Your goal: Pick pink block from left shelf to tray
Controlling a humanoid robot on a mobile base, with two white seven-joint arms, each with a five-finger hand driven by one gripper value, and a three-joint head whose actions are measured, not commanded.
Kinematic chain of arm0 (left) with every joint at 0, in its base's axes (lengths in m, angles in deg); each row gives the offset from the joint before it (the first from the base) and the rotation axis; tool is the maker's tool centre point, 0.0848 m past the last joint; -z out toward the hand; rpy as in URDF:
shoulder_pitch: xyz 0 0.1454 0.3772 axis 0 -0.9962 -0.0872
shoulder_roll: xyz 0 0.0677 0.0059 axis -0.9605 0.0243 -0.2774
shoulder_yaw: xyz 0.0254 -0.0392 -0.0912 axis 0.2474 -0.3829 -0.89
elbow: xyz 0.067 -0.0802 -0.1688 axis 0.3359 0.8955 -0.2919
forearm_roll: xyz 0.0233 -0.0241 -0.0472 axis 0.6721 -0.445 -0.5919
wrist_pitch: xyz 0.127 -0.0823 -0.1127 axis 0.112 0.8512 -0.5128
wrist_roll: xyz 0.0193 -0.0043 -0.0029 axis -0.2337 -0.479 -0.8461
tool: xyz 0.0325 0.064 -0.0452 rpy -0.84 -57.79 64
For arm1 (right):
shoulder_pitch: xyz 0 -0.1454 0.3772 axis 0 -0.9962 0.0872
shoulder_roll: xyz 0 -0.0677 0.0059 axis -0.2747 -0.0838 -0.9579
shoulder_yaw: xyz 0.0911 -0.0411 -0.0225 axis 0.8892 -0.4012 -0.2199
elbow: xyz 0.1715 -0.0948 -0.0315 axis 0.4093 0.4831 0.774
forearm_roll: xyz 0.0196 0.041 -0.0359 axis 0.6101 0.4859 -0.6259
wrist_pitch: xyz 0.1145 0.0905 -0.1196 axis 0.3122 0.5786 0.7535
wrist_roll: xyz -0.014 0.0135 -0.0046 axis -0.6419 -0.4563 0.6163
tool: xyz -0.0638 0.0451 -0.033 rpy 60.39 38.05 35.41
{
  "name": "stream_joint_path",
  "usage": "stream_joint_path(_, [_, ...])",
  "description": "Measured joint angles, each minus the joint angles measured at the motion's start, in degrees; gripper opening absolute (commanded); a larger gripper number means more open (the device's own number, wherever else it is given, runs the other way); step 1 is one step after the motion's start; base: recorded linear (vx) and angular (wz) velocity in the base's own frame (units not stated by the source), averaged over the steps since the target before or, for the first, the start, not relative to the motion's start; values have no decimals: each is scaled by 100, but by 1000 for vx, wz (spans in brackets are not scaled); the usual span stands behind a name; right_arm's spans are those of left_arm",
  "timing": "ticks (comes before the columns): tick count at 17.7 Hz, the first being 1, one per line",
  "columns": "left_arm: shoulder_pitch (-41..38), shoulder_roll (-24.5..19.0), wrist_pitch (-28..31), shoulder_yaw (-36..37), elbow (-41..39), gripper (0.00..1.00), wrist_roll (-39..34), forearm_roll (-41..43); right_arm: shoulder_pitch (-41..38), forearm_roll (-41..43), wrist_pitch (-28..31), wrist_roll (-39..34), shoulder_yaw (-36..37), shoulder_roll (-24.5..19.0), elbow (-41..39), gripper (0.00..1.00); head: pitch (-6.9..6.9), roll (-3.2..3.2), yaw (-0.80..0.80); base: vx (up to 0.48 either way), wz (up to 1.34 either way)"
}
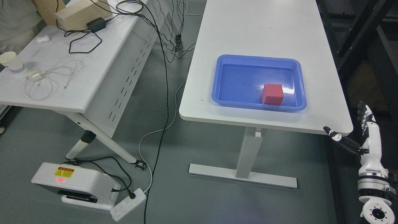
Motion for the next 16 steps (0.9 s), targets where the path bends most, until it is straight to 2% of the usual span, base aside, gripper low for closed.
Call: stream_joint_path(16, [0, 0, 15, 0, 0, 100, 0, 0, -8, -7, 49, -246, -178, -4, 21, 100, 0, 0, 0, -102, -12])
